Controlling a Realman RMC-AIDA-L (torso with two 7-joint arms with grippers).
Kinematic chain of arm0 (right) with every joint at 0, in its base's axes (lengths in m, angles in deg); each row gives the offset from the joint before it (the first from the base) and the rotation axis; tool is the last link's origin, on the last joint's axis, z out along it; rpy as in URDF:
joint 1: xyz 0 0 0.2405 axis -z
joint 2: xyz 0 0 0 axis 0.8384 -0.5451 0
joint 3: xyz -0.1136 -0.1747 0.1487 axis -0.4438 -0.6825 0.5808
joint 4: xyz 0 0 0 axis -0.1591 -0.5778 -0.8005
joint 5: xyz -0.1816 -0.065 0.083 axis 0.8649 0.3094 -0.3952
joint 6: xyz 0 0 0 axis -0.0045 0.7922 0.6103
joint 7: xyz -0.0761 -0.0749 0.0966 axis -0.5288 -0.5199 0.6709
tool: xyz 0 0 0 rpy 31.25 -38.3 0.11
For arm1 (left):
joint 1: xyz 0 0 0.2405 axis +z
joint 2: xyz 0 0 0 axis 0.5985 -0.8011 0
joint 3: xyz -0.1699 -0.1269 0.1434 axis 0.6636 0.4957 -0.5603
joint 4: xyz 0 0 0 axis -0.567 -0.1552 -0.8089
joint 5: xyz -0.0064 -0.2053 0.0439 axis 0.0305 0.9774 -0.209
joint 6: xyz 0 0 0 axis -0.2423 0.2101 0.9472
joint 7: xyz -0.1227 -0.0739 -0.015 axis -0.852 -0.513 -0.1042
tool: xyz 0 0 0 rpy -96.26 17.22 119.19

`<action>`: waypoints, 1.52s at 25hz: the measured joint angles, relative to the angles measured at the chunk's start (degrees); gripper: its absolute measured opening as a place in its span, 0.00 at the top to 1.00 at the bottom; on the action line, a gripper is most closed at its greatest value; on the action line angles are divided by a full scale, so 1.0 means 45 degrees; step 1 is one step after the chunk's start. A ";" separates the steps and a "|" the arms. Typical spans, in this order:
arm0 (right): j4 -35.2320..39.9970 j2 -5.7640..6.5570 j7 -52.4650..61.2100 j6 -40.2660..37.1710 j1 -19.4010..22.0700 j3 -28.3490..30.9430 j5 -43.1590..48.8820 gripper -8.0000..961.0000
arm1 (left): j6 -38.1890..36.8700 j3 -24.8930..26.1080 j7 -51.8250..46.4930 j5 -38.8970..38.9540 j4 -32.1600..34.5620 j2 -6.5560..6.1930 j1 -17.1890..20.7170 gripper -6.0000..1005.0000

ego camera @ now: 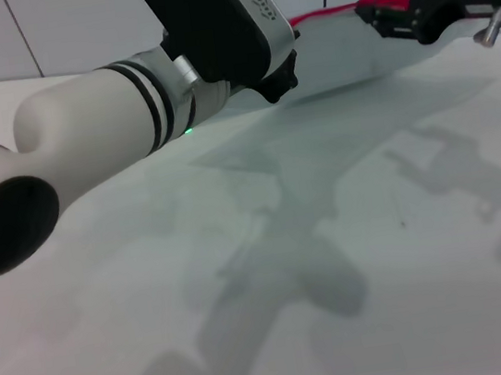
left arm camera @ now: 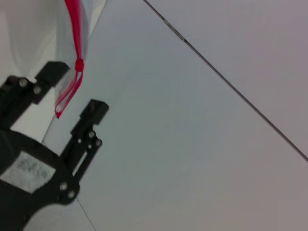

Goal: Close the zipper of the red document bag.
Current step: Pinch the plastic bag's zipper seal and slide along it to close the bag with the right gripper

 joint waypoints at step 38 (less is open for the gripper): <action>-0.0579 0.0001 -0.0748 0.0220 -0.0230 -0.0352 -0.0045 0.68 | 0.0204 -0.0242 0.0035 -0.0053 -0.0500 -0.0027 0.0184 0.90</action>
